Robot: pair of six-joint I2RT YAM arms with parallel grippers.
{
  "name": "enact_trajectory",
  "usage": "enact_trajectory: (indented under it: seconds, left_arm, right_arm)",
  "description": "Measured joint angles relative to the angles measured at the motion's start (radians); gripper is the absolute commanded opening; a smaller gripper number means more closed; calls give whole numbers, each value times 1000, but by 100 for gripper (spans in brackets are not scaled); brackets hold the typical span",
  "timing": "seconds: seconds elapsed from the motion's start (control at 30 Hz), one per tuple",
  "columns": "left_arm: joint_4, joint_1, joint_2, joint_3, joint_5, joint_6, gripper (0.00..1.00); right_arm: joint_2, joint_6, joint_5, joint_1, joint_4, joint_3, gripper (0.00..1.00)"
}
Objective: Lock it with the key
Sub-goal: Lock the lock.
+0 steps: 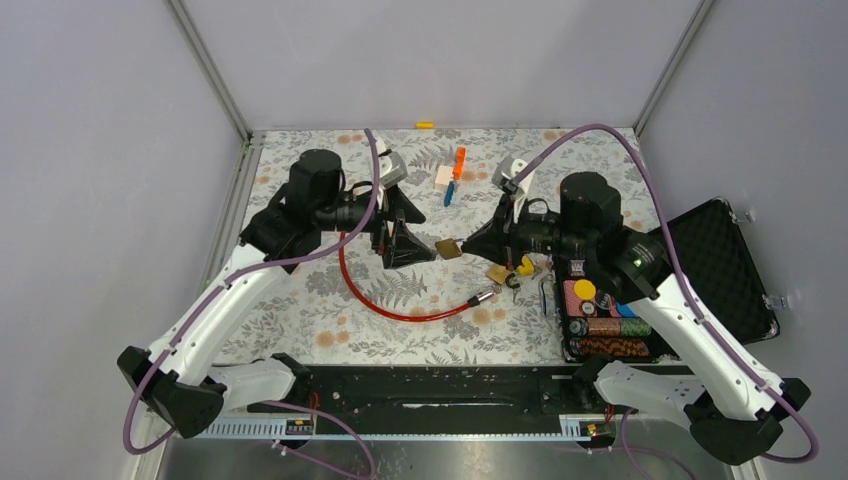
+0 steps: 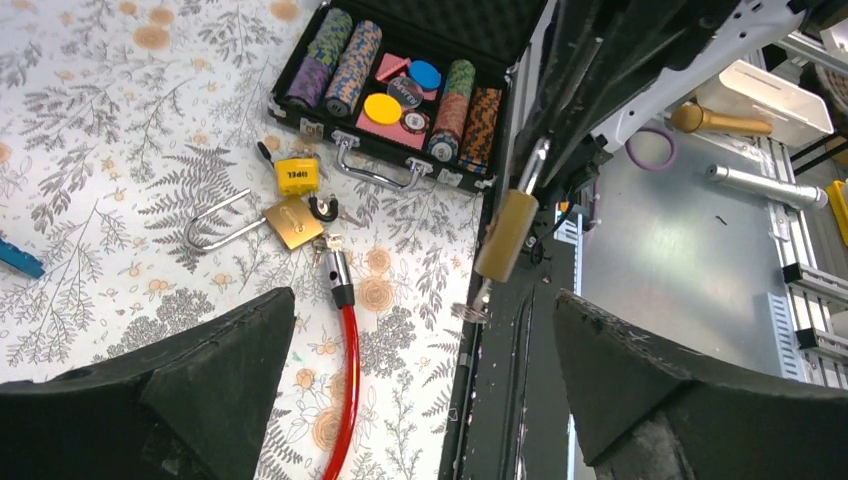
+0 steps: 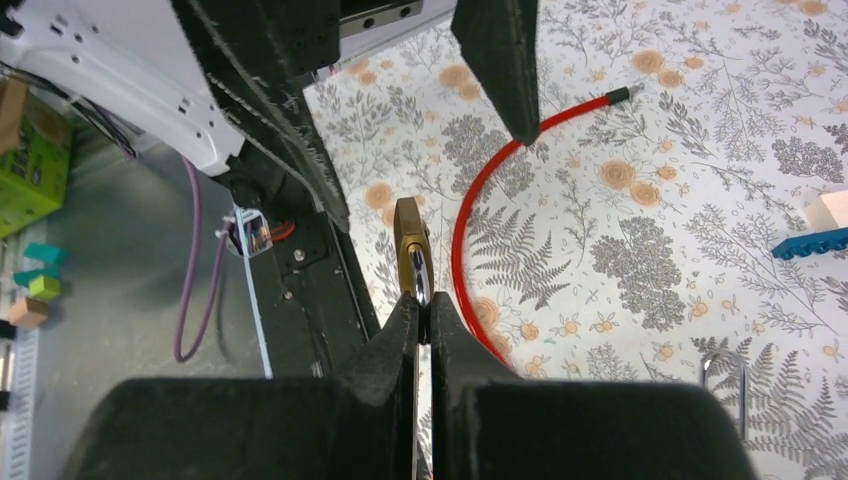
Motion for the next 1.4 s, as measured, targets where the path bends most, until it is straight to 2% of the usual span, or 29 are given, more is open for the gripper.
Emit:
enact_trajectory:
  seconds: [0.27, 0.5, 0.57, 0.6, 0.63, 0.77, 0.87, 1.17, 1.4]
  left_arm:
    - [-81, 0, 71, 35, -8, 63, 99]
    - [-134, 0, 132, 88, -16, 121, 98]
    - [-140, 0, 152, 92, -8, 130, 94]
    - [-142, 0, 161, 93, -2, 135, 90]
    - [-146, 0, 170, 93, 9, 138, 81]
    - [-171, -2, 188, 93, 71, 158, 66]
    - [-172, -5, 188, 93, 117, 174, 62]
    - [-175, -11, 184, 94, 154, 200, 62]
    - [-184, -11, 173, 95, 163, 211, 54]
  right_arm:
    - [109, -148, -65, 0, -132, 95, 0]
    - [173, -196, -84, 0, -190, 118, 0]
    - [183, -203, -88, 0, -204, 122, 0]
    - [188, -205, -90, 0, -207, 125, 0]
    - [192, -207, -90, 0, -211, 130, 0]
    - [208, -214, -98, 0, -213, 152, 0]
    - [217, -215, -117, 0, -215, 169, 0]
    - [221, -220, -153, -1, -216, 177, 0]
    - [227, -220, -176, -1, -205, 179, 0]
